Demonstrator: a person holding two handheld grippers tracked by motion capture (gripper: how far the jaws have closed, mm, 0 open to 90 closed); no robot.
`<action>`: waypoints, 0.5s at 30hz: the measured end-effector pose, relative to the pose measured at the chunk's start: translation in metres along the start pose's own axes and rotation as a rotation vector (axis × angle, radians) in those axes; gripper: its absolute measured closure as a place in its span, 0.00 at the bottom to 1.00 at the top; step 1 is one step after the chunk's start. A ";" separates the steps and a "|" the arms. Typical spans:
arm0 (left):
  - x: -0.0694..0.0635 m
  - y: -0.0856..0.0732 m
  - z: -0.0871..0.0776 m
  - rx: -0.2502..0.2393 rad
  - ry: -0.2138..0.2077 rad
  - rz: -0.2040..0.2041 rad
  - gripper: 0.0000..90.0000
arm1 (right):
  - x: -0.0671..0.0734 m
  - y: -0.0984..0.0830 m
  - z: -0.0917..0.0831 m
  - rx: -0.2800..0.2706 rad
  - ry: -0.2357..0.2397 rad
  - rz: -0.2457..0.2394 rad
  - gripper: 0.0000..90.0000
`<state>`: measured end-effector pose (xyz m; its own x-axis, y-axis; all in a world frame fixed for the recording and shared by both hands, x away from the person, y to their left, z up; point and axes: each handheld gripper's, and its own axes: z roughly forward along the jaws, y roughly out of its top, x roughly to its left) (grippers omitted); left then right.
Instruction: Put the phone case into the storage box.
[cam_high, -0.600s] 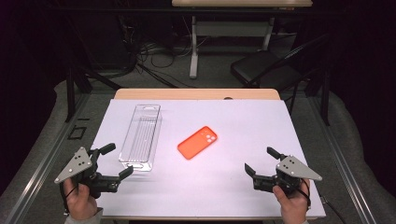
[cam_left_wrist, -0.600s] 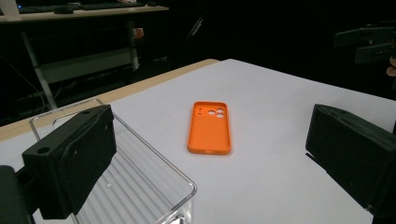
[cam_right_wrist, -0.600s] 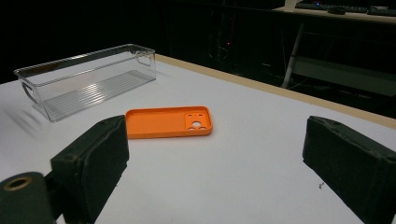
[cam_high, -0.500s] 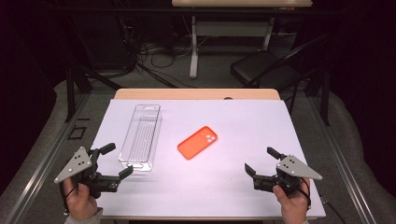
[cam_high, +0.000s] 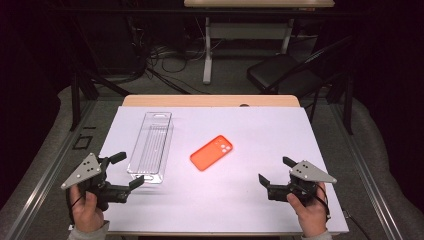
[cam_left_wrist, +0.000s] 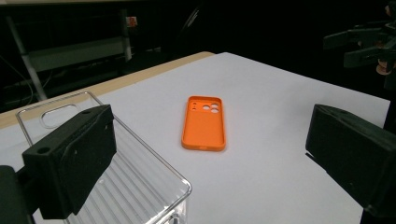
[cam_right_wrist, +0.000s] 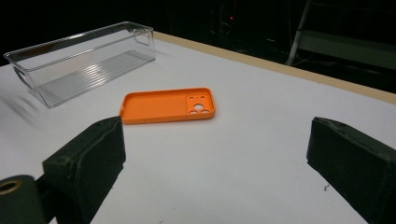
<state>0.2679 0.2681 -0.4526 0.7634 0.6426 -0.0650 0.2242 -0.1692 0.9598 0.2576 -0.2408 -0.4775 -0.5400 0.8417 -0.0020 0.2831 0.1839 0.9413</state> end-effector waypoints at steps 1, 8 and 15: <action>0.001 0.002 0.002 0.005 -0.004 -0.003 0.02 | 0.000 0.001 0.001 0.012 0.003 0.003 0.03; 0.004 0.021 0.020 0.012 -0.026 -0.034 0.02 | 0.001 0.011 0.008 0.031 0.034 -0.010 0.00; 0.005 0.043 0.038 0.030 -0.065 -0.021 0.02 | -0.002 0.025 0.016 0.045 0.038 0.015 0.00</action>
<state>0.3045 0.2358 -0.4223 0.7958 0.5965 -0.1041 0.2580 -0.1785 0.9495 0.2788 -0.2297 -0.4592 -0.5647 0.8249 0.0257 0.3260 0.1943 0.9252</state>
